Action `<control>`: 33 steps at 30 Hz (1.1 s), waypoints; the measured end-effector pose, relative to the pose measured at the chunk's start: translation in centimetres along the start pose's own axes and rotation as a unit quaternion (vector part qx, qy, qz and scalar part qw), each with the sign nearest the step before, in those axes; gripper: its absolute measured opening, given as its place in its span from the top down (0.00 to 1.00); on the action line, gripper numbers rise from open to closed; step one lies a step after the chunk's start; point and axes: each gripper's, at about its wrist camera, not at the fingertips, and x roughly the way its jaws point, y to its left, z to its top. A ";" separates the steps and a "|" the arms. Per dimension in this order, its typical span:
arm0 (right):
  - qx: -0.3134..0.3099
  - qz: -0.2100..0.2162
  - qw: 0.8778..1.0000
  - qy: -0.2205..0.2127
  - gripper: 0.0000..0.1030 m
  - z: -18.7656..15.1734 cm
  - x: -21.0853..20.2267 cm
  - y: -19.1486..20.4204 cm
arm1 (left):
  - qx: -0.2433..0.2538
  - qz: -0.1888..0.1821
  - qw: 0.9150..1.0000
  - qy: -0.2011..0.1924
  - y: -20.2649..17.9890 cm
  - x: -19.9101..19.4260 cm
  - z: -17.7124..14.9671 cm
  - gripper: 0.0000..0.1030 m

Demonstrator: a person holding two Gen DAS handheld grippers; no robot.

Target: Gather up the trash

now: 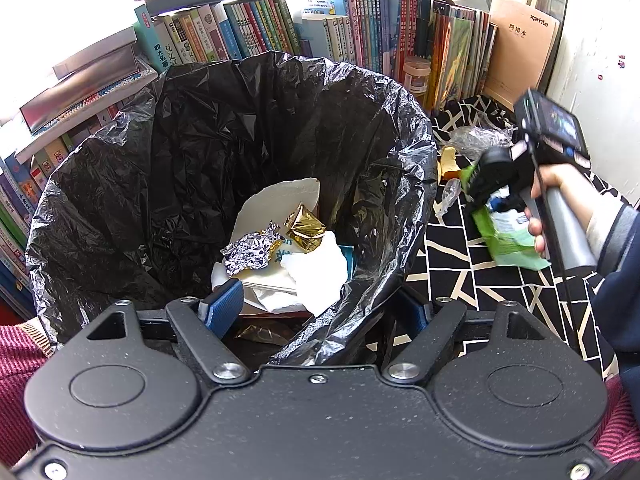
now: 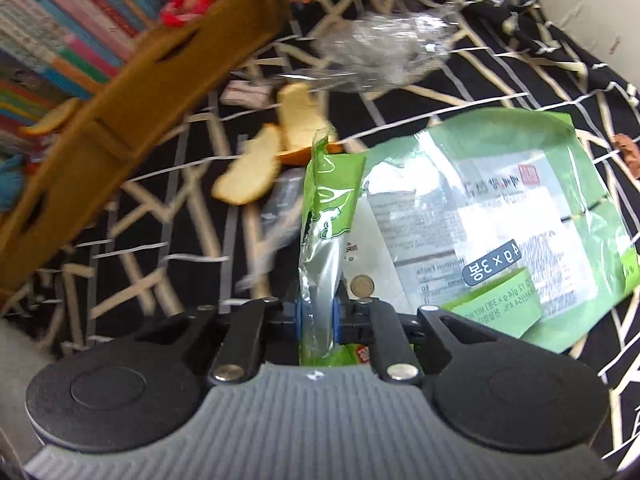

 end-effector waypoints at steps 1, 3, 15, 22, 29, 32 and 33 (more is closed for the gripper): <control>-0.001 0.015 1.000 0.001 0.85 -0.1 -0.6 0.6 | 0.000 0.000 1.000 0.000 0.0 0.0 0.0 0.24; -0.004 0.059 0.998 0.011 0.85 -0.3 -2.2 1.8 | 0.000 0.000 1.000 0.000 0.0 0.0 0.0 0.24; 0.015 0.006 0.999 -0.028 0.70 2.9 -5.8 -2.1 | -0.001 0.003 1.000 0.002 -0.2 0.2 0.0 0.24; 0.016 -0.063 0.998 -0.003 0.20 2.3 -2.0 -4.3 | -0.004 0.001 1.000 0.003 -0.1 0.2 0.1 0.24; 0.005 -0.115 0.993 -0.001 0.00 1.6 0.5 -5.4 | -0.006 -0.001 1.000 0.005 0.0 0.3 0.2 0.24; 0.019 -0.106 0.994 0.019 0.00 1.7 1.6 -6.3 | -0.006 -0.002 1.000 0.005 0.0 0.4 0.2 0.24; 0.029 -0.095 0.995 0.027 0.00 1.6 1.9 -6.5 | -0.006 -0.001 1.000 0.005 0.0 0.4 0.2 0.24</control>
